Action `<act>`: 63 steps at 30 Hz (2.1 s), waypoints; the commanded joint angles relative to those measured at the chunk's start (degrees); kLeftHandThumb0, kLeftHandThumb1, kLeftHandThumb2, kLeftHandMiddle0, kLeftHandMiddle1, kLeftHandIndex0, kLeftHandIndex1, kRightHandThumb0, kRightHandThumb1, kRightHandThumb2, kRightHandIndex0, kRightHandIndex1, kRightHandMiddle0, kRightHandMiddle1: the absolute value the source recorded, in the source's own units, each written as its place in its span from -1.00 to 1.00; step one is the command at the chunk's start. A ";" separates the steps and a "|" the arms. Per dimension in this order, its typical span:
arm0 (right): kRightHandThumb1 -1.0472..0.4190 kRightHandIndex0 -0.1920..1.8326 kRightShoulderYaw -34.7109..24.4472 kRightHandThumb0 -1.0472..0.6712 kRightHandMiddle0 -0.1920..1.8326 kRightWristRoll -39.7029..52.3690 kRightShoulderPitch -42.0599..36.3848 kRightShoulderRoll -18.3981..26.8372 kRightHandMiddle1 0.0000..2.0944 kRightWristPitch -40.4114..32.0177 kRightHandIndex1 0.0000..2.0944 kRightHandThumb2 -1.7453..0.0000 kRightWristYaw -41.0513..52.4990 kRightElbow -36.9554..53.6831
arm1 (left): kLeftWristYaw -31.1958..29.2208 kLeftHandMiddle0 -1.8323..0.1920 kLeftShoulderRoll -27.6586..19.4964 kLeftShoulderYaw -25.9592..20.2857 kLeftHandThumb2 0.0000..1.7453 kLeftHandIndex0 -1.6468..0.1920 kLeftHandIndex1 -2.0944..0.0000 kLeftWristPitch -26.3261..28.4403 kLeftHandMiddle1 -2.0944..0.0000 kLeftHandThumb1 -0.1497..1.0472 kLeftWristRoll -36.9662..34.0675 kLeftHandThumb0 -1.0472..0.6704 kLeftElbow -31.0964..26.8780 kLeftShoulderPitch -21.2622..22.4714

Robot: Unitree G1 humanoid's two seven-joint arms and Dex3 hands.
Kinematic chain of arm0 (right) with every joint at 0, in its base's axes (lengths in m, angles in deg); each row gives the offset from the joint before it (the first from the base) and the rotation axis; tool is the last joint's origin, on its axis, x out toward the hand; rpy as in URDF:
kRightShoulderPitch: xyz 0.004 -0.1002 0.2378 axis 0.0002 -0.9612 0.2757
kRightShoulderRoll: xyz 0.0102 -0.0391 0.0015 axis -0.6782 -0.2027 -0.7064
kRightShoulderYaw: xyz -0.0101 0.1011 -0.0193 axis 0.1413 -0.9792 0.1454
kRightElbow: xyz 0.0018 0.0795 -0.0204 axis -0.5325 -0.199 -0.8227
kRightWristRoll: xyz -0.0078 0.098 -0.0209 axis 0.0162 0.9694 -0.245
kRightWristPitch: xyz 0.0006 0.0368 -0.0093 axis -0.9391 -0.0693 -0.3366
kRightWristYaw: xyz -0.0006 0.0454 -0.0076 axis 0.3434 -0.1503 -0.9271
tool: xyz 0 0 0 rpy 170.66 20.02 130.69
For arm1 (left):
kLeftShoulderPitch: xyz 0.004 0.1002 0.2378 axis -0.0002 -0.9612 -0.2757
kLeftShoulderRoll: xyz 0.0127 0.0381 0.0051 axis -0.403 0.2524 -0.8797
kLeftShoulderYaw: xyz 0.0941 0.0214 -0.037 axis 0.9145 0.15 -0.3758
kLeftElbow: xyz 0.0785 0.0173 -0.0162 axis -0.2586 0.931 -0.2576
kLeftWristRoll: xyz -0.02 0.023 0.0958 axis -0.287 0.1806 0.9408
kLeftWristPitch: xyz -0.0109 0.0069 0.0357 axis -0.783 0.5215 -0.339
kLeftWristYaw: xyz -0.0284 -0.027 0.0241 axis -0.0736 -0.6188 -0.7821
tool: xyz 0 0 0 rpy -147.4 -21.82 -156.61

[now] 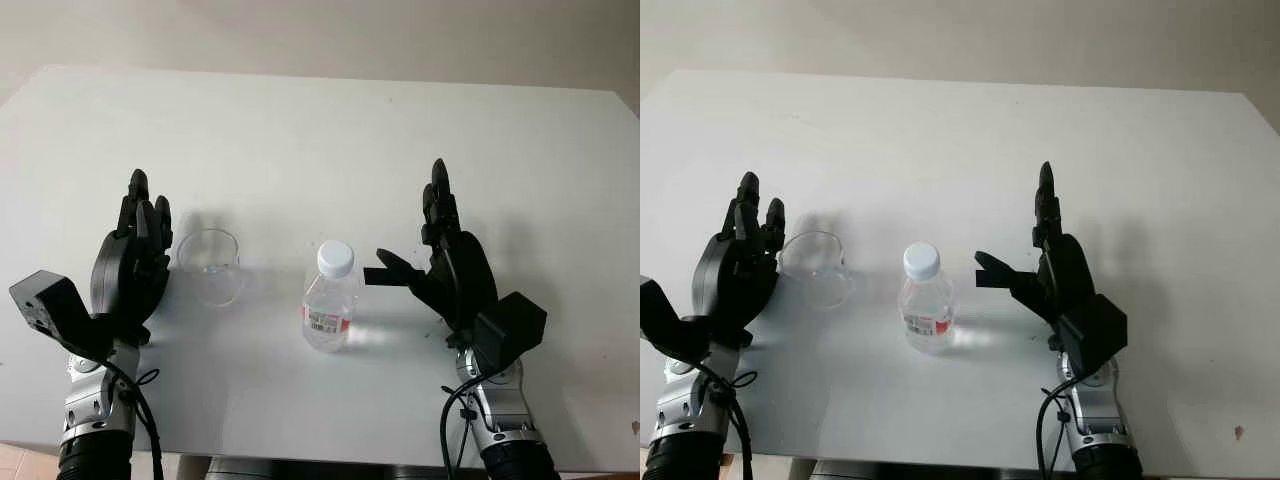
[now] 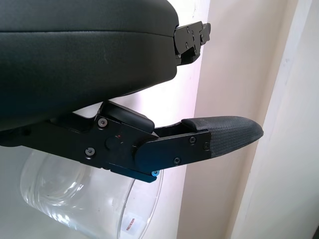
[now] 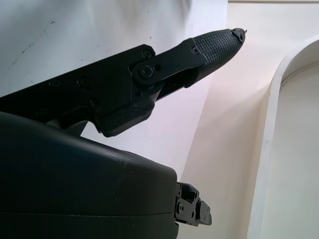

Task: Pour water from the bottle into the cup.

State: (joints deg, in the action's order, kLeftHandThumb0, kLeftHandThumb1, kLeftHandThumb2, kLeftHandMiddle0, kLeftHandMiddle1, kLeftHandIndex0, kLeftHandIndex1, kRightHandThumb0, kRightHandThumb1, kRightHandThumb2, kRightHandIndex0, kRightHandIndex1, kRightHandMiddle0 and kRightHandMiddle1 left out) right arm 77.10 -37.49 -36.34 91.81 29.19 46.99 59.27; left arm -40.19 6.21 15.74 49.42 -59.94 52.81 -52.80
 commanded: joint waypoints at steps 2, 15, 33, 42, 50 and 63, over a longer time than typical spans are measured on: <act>-0.92 -1.00 -0.16 -0.86 -1.00 0.14 -0.41 0.38 -1.00 -0.51 -1.00 0.94 0.16 0.60 | 0.28 1.00 -0.13 0.24 -0.33 1.00 1.00 0.15 0.96 1.00 0.07 -0.75 -0.78 -0.36; -0.89 -1.00 -2.45 -0.85 -1.00 8.49 0.56 8.98 -1.00 -5.43 -1.00 0.95 15.07 4.67 | -0.24 1.00 -0.37 0.50 -0.32 1.00 1.00 -1.13 0.99 1.00 0.20 -0.74 3.50 2.95; -0.80 -1.00 -1.29 -0.87 -1.00 15.00 -9.04 21.22 -1.00 -14.62 -1.00 0.94 32.76 32.81 | -0.37 1.00 -0.37 -0.76 -0.33 1.00 1.00 -0.80 0.97 1.00 -0.76 -0.76 2.67 2.28; -0.85 -1.00 7.23 -0.86 -1.00 7.07 -8.12 13.56 -1.00 -9.45 -1.00 0.93 28.60 24.58 | 0.52 1.00 0.36 -0.37 -0.27 1.00 1.00 -1.18 0.95 1.00 -0.79 -0.80 2.62 2.22; -0.83 -1.00 12.33 -0.88 -1.00 5.41 -6.27 8.08 -1.00 -9.62 -1.00 0.94 27.39 17.64 | 0.96 1.00 0.46 0.00 -0.27 1.00 1.00 -1.28 0.95 1.00 -0.45 -0.80 2.17 1.90; -0.83 -1.00 14.51 -0.89 -1.00 6.26 -5.08 4.78 -1.00 -8.83 -1.00 0.94 28.05 14.79 | 1.26 1.00 0.58 0.28 -0.29 1.00 1.00 -1.35 0.96 1.00 -0.47 -0.79 2.67 2.34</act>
State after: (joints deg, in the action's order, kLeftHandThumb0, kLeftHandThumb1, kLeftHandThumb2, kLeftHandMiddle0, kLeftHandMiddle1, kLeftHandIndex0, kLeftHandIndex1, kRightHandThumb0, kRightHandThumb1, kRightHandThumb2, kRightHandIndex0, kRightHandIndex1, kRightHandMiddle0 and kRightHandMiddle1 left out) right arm 91.51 -31.84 -42.24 96.96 20.11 74.77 73.98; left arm -38.91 6.69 15.74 48.48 -60.65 55.68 -50.54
